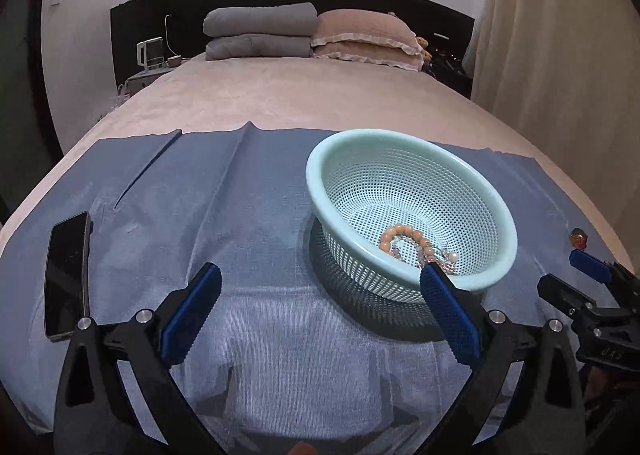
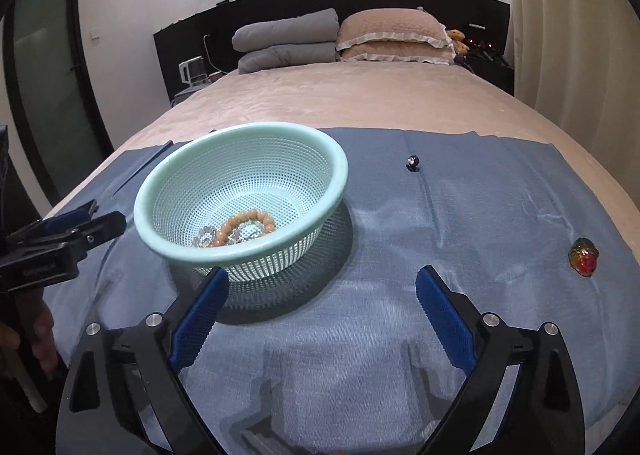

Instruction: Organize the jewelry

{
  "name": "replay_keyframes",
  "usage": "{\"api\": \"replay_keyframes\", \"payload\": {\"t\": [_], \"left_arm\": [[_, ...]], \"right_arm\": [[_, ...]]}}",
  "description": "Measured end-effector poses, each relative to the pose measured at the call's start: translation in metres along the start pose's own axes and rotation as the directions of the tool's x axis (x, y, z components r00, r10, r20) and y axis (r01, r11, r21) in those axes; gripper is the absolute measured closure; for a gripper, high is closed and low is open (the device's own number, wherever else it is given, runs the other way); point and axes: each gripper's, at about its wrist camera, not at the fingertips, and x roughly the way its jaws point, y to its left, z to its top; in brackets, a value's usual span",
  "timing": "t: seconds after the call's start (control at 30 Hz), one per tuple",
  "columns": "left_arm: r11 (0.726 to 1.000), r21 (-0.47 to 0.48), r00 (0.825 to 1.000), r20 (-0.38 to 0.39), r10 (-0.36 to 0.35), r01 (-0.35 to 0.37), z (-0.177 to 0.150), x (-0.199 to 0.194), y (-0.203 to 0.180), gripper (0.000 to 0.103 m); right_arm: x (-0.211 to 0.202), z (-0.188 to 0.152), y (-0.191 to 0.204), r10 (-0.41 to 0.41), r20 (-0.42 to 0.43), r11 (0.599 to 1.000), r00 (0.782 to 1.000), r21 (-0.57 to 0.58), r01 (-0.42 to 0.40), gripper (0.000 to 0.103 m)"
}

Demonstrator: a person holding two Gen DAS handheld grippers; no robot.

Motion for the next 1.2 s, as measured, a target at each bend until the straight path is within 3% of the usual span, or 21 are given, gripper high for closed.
{"api": "replay_keyframes", "payload": {"t": [0.1, 0.23, 0.3, 0.37, 0.6, 0.9, 1.07, 1.2], "left_arm": [[1.0, 0.016, 0.998, 0.062, -0.011, 0.01, -0.009, -0.013, -0.008, 0.006], [0.994, 0.089, 0.995, 0.085, 0.057, -0.065, -0.014, -0.022, -0.032, 0.005], [0.989, 0.115, 0.994, 0.058, 0.087, -0.094, -0.012, -0.023, -0.048, 0.005], [0.991, 0.117, 0.997, 0.045, 0.062, -0.067, -0.012, -0.024, -0.059, 0.006], [0.98, 0.138, 0.987, 0.094, 0.131, -0.143, -0.018, -0.03, -0.071, 0.005], [0.96, 0.264, 0.993, 0.092, 0.071, -0.094, -0.023, -0.041, -0.074, 0.005], [0.968, 0.249, 0.998, 0.067, -0.018, 0.0, -0.027, -0.043, -0.062, 0.005], [0.968, 0.252, 0.999, 0.044, -0.013, 0.001, -0.034, -0.04, -0.064, 0.005]], "right_arm": [[-0.011, -0.012, 0.007, -0.07, 0.071, 0.997, 0.995, -0.029, 0.072, 0.01], [-0.029, -0.008, 0.017, -0.16, 0.153, 0.984, 0.975, -0.057, 0.17, 0.008], [-0.032, -0.004, 0.015, -0.144, 0.147, 0.987, 0.979, -0.047, 0.152, 0.008], [-0.033, 0.0, 0.011, -0.111, 0.117, 0.993, 0.987, -0.037, 0.116, 0.008], [-0.035, 0.001, -0.013, -0.107, 0.024, 0.994, 0.994, 0.012, 0.107, 0.008], [-0.042, -0.017, -0.016, -0.1, -0.009, 0.989, 0.995, -0.11, 0.098, 0.008], [-0.051, -0.024, -0.028, -0.056, 0.004, 0.993, 0.998, -0.101, 0.056, 0.008], [-0.056, -0.024, -0.029, -0.027, 0.019, 0.994, 0.999, -0.102, 0.029, 0.008]]}}
